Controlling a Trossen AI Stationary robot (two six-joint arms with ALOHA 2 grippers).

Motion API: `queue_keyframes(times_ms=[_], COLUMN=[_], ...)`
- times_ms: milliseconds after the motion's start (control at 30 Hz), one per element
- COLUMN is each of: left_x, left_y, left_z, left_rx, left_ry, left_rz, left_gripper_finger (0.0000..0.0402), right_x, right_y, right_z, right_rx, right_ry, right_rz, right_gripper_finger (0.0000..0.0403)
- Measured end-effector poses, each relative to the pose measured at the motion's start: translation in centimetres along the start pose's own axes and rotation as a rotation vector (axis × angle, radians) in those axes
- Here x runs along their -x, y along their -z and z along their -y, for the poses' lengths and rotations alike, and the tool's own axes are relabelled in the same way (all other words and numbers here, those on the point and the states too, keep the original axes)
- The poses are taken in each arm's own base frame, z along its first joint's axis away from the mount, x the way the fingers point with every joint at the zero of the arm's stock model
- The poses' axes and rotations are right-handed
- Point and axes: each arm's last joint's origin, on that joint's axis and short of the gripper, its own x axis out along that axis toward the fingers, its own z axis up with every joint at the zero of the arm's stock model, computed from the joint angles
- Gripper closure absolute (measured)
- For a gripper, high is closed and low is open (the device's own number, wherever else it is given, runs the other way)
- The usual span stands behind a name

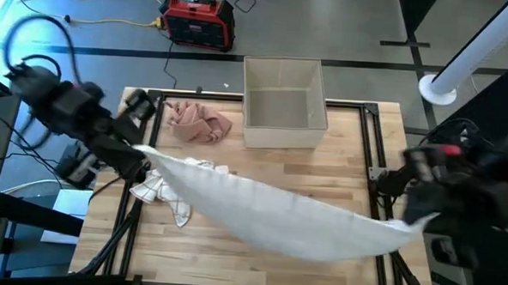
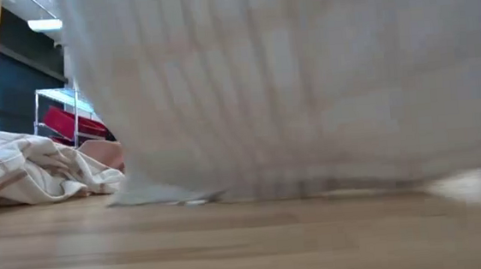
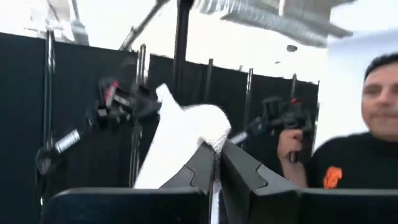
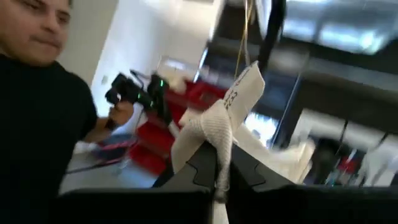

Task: Fold towel
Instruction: Fold the white striped towel

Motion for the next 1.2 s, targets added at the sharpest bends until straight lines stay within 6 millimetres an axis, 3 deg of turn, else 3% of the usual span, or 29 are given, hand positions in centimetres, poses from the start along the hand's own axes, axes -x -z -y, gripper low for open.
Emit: queue_keyframes(times_ms=[100,200,333,433,533,733,800,967,1067,1200], left_x=[0.4,0.9,1.3,1.6,2.1,3.1,3.4,2.9,2.3,3.2], left_y=[-0.7,-0.7,0.5,2.2,3.7,7.8,9.0,12.3,14.7,16.7], left_z=[0.1,-0.2,-1.0,-2.2,-3.5,-5.5,-6.0,-6.9,-7.7,-9.2], left_rx=[-0.033,-0.090,-0.202,-0.311,-0.341,-0.229,-0.207,-0.251,-0.291,-0.307], left_ry=[-0.067,-0.182,-0.424,-0.674,-0.815,-0.881,-0.932,-0.969,-0.948,-1.025], left_rz=[0.013,-0.024,-0.176,-0.352,-0.490,-0.857,-0.971,-1.110,-1.172,-1.242], left_gripper_finger=[0.0395,0.0395,0.0395,0.0395,0.0395,0.0395,0.0395,0.0395,0.0395,0.0395], right_x=[0.7,1.5,1.8,1.9,2.7,6.7,6.6,5.5,6.1,7.2], right_y=[-1.3,-1.6,-0.5,0.8,2.9,9.0,10.6,14.4,16.6,18.9], right_z=[-0.2,0.6,1.9,3.0,4.0,4.3,4.2,3.5,3.6,3.3], right_rx=[0.097,0.085,0.083,0.095,0.105,-0.077,-0.158,-0.039,-0.072,-0.142], right_ry=[0.196,0.474,0.755,0.890,1.043,1.126,1.196,1.058,1.072,1.084], right_rz=[-0.053,-0.244,-0.510,-0.624,-0.712,-0.730,-0.700,-0.905,-0.990,-1.088], right_gripper_finger=[0.0403,0.0403,0.0403,0.0403,0.0403,0.0403,0.0403,0.0403,0.0403,0.0403])
